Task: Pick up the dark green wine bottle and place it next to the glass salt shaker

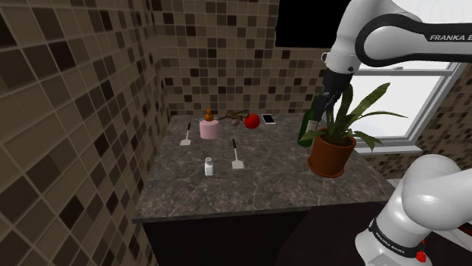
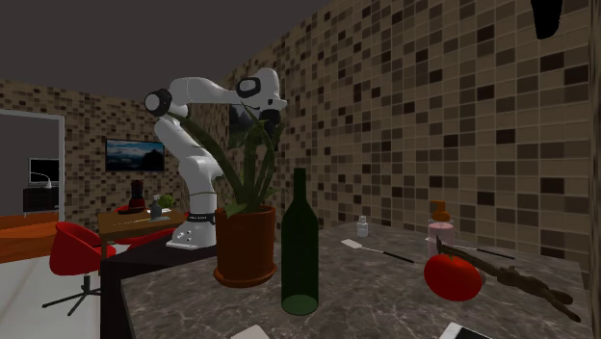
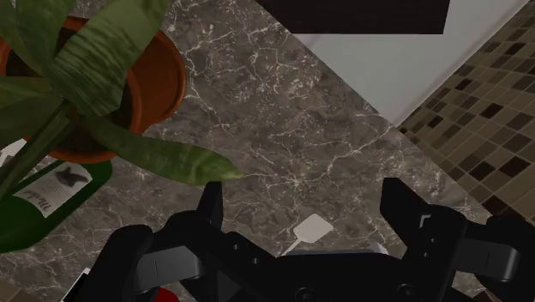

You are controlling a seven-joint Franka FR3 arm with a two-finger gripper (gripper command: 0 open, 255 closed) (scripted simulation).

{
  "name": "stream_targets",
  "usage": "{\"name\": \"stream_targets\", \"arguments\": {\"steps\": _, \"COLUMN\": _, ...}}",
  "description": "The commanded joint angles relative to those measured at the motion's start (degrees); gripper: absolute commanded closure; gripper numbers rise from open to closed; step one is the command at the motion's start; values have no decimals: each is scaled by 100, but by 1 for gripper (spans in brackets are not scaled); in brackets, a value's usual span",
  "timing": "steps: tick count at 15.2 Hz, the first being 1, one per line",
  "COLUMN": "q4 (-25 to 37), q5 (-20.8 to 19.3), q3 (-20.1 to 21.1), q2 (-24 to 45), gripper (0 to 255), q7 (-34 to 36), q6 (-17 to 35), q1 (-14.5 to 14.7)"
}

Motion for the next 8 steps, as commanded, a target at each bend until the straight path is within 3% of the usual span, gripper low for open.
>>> {"name": "stream_targets", "arguments": {"steps": 1, "q4": 0, "q5": 0, "q3": 0, "q2": 0, "gripper": 0, "q7": 0, "q6": 0, "q1": 0}}
{"name": "stream_targets", "arguments": {"steps": 8, "q4": 173, "q5": -457, "q3": -891, "q2": 630, "gripper": 0, "q7": -972, "q6": 657, "q1": -261}}
